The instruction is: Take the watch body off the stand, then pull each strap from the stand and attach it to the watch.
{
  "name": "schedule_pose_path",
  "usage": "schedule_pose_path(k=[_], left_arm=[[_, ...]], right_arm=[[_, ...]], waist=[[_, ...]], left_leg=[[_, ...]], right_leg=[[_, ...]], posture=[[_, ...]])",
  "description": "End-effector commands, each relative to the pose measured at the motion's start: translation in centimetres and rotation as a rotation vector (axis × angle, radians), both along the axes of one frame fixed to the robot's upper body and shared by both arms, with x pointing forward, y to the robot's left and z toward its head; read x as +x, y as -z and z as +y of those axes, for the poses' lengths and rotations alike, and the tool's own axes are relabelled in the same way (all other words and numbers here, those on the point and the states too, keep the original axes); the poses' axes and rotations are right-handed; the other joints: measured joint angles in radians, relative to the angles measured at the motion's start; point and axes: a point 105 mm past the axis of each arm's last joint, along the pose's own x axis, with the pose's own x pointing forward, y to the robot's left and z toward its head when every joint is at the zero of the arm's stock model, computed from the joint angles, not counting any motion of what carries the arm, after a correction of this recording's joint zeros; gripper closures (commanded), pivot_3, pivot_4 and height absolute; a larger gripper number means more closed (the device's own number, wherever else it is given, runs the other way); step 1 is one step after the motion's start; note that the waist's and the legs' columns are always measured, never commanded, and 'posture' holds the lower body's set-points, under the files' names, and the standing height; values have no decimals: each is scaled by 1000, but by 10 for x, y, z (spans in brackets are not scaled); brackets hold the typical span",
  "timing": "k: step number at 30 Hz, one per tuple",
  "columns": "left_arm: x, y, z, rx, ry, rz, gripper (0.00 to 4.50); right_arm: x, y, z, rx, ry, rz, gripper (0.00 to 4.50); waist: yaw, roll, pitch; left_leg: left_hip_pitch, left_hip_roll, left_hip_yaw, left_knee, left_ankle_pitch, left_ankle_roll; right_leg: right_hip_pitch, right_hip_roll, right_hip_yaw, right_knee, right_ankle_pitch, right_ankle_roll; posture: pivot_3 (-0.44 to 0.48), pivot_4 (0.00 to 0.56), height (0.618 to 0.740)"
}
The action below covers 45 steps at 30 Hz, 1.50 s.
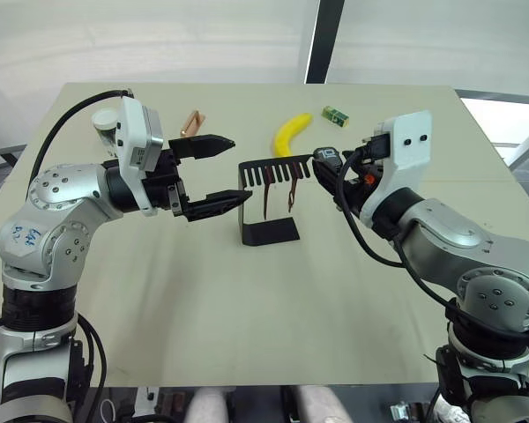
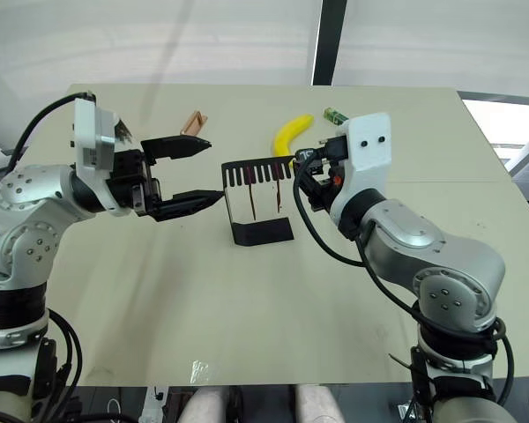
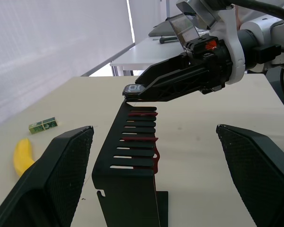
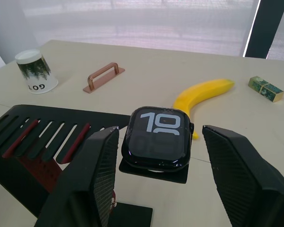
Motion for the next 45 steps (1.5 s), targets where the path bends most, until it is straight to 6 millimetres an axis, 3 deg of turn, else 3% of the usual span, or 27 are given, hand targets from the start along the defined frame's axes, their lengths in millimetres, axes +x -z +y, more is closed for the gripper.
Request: schedule_pose_path(k=[1, 15, 23, 29, 36, 45], left_arm=[[-6, -13, 3, -21, -7, -65, 0], [-6, -12, 3, -24, -3, -59, 0], [-12, -13, -1, -22, 45, -53, 0], [-29, -7, -6, 11, 151, 1, 0], [-47, 14, -10, 72, 240, 73, 0], [-51, 35, -22, 73, 249, 94, 0]], right_arm=[[-4, -10, 1, 8, -17, -44, 2906], [-10, -22, 0, 0, -47, -107, 2898], [-17, -33, -22, 25, -25, -146, 2898], [-23, -30, -47, -8, 51, -150, 2898], [-36, 13, -90, -34, 207, -37, 2898], [-40, 77, -118, -54, 301, 137, 2898]], waist=[[0, 0, 0], [0, 0, 0], [2, 0, 0], [3, 0, 0], [6, 0, 0], [8, 0, 0]], left_leg=[[0, 0, 0, 0, 0, 0], [0, 0, 0, 0, 0, 0], [-1, 0, 0, 0, 0, 0], [-1, 0, 0, -1, 0, 0], [-2, 0, -1, -1, 0, 0], [-2, 0, -1, -1, 1, -1]], right_leg=[[0, 0, 0, 0, 0, 0], [0, 0, 0, -1, 0, 0], [0, 0, 0, -2, 0, 0], [0, 0, 0, -3, 0, 0], [1, 1, 0, -5, 0, 0], [1, 1, 1, -10, 0, 0]], posture=[[0, 150, 740], [0, 150, 740], [0, 150, 740], [0, 150, 740], [0, 150, 740], [0, 150, 740]])
